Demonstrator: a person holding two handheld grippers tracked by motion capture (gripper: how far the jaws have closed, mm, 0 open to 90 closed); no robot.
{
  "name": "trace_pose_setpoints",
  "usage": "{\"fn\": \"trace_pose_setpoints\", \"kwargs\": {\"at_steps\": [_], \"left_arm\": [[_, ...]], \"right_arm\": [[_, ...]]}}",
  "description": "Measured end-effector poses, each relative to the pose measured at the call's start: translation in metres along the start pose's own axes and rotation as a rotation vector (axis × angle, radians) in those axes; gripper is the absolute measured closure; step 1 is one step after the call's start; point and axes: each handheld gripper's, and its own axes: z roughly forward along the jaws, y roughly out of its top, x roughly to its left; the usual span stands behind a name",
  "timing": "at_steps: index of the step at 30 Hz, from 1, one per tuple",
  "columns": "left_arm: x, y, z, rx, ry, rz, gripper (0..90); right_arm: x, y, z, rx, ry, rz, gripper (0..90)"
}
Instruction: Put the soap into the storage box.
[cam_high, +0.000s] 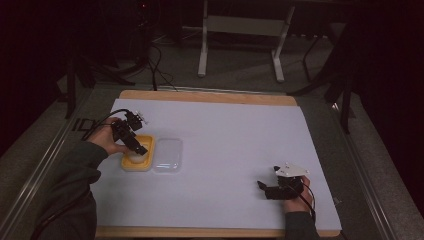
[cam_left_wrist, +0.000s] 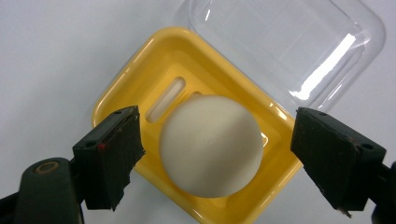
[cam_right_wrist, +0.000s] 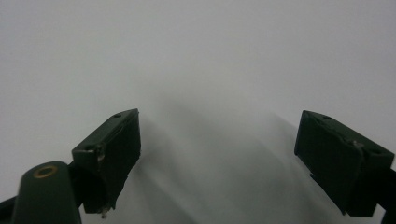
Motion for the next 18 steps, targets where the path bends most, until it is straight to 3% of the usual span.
{"fn": "trace_pose_setpoints", "kwargs": {"at_steps": [6,18], "left_arm": [[-0.008,0.001,-0.003,-0.015,0.028,0.025,17.5],[-0.028,0.002,-0.001,-0.041,0.011,0.098,36.9]], "right_arm": [[0.0,0.0,0.0,0.0,0.0,-0.001,14.4],[0.0,0.0,0.001,0.005,0.0,-0.004,14.4]]}}
